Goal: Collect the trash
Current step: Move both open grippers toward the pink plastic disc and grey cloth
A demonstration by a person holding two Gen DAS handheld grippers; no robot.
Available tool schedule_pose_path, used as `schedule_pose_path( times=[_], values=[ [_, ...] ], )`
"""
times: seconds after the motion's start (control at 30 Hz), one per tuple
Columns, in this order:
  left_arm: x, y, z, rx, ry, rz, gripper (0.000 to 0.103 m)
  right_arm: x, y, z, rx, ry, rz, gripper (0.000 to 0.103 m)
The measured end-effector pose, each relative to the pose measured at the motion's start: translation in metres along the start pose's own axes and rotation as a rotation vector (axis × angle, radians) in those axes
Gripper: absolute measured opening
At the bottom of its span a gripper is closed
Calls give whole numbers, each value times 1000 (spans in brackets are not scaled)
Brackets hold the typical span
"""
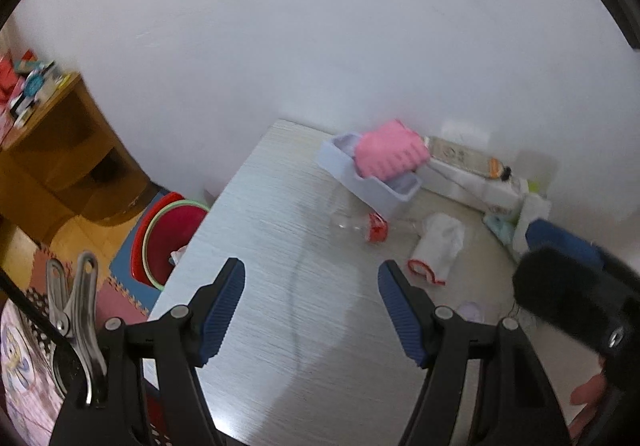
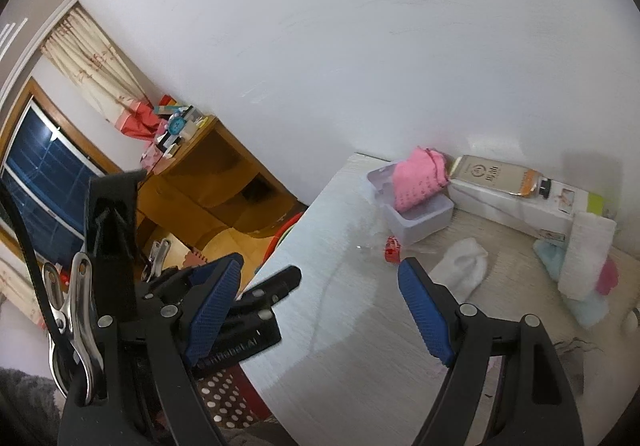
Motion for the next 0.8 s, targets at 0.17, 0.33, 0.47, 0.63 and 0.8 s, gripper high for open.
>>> schedule_pose_path(
  times=[0.17, 0.33, 0.47, 0.63, 0.8],
  values=[
    [-5, 21, 5, -12, -7, 51, 73, -6, 14, -7, -3, 10, 28, 83],
    [-11, 42, 12, -34, -30, 93, 73, -17, 35, -18, -24, 14, 73, 83],
    [-18, 63, 18, -50, -52, 149, 73, -31, 58, -34, -67, 24, 117, 83],
    [-31, 93, 27, -75, -90, 218, 73, -56, 100, -60, -146, 67, 197, 83],
    [-52, 124, 36, -99, -114, 317, 73, -92, 163, -89, -127, 117, 435, 81]
  ],
)
Point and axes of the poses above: each gripper's, at about its wrist camera, not at the fingertips, and z roughly the way its jaws point, y to its right, x to its top, the point moved 9 cm from there along z, roughly the way its jaws point, and after that the axes turned 5 degrees about -y, right-handed, at the moved point
